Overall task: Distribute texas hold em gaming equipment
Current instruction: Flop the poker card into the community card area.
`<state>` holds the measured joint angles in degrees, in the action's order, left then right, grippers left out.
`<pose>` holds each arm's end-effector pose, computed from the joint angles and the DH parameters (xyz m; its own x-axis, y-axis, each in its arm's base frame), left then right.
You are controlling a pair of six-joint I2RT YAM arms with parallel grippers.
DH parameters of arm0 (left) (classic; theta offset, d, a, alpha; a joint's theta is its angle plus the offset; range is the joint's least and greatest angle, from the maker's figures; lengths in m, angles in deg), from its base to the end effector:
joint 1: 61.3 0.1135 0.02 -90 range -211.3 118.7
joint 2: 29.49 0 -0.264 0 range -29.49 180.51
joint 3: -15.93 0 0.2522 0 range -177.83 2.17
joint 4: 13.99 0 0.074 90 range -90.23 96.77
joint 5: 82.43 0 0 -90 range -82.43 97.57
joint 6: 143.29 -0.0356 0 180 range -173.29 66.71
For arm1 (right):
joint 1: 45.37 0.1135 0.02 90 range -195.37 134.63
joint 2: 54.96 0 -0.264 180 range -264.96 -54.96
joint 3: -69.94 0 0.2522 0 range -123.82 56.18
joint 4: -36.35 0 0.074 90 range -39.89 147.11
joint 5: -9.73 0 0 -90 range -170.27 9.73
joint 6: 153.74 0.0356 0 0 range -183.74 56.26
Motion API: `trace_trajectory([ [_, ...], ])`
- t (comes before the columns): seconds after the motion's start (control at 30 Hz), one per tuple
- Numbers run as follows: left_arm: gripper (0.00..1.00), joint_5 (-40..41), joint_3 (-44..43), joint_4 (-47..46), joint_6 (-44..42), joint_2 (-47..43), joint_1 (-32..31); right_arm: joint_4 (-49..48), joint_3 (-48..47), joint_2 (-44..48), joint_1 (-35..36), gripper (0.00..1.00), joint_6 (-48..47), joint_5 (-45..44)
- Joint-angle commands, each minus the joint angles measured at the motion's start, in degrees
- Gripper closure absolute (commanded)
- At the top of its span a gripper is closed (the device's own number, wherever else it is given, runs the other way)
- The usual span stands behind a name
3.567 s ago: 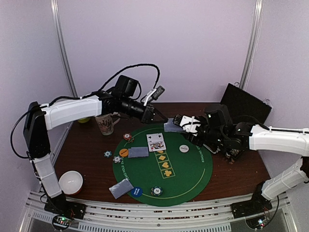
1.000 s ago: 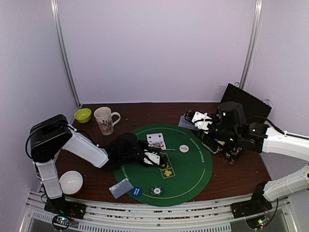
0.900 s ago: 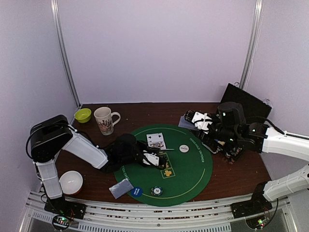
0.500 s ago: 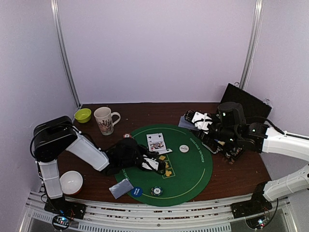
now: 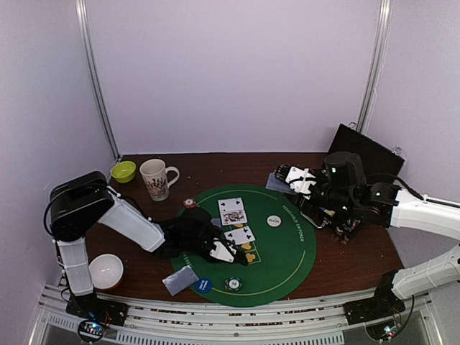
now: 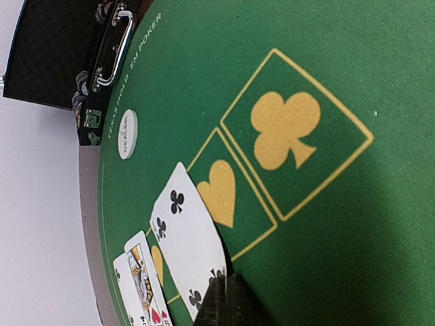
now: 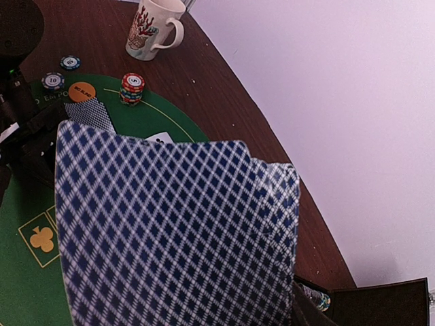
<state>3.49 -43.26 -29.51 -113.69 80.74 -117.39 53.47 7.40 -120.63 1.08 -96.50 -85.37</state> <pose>0.1982 -0.2994 0.1015 0.5878 0.6802 -0.4380 0.7067 -0.1681 0.6873 0.1854 0.1904 0.3024 0.1590 -0.6150 -0.7723 -0.6878 0.4922 -0.5335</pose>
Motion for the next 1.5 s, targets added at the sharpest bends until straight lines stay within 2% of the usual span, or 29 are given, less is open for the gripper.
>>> trace_trajectory([
  [0.0, 1.0, 0.1, 0.1, -0.8, -1.7, -0.4, -0.2, -0.1, 0.5, 1.4, -0.4, 0.53, 0.8, -1.0],
  [0.27, 1.0, 3.8, -0.4, -4.6, -6.5, 2.2, 0.1, 0.2, 0.3, 1.6, -0.4, 0.53, 0.7, -1.3],
  [0.8, 1.0, 6.1, -0.9, -3.6, -10.1, 3.4, 1.8, 1.5, -0.7, 1.3, -0.4, 0.53, 0.3, -1.1],
  [1.13, 0.79, 6.0, -1.2, -1.8, -9.5, 1.5, 1.7, 2.2, -1.1, 1.6, -0.4, 0.53, 0.1, -1.2],
  [1.3, 0.74, 5.6, -1.5, 0.8, -8.2, -1.2, 0.8, 1.7, -0.8, 1.5, -0.3, 0.53, 0.1, -1.1],
  [1.47, 0.72, 6.6, -1.1, 1.0, -6.6, -4.0, 0.1, 1.4, -0.8, 1.2, -0.4, 0.53, 0.1, -0.9],
])
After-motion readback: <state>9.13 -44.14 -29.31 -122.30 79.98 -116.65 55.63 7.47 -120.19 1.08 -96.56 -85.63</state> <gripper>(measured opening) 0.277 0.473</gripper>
